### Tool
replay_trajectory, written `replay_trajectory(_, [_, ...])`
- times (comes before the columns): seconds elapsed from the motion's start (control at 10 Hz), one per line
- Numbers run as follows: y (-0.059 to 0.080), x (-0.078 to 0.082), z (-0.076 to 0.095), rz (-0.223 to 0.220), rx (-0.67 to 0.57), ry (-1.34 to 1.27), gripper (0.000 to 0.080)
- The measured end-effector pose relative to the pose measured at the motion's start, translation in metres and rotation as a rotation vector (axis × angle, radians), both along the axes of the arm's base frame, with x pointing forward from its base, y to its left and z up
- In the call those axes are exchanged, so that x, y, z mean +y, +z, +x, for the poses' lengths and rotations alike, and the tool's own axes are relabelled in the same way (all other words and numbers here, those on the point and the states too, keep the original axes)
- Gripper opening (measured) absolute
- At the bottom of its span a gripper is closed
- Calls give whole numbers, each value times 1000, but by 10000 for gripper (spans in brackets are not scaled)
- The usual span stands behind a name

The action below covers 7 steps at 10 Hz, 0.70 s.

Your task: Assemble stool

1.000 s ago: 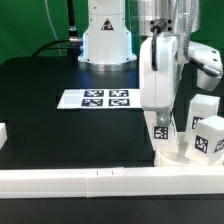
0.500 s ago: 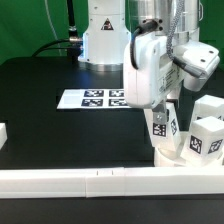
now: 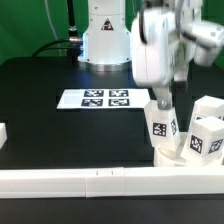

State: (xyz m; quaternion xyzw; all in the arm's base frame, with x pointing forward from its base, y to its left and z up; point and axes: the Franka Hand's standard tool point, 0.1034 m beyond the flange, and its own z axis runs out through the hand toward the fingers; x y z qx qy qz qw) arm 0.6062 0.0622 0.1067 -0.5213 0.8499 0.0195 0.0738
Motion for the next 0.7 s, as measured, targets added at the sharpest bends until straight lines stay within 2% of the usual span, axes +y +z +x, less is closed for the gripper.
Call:
replay_trajectory(0.1, [15, 4, -1, 18, -2, 3, 645])
replay_trajectory(0.7, [12, 5, -1, 15, -1, 19, 649])
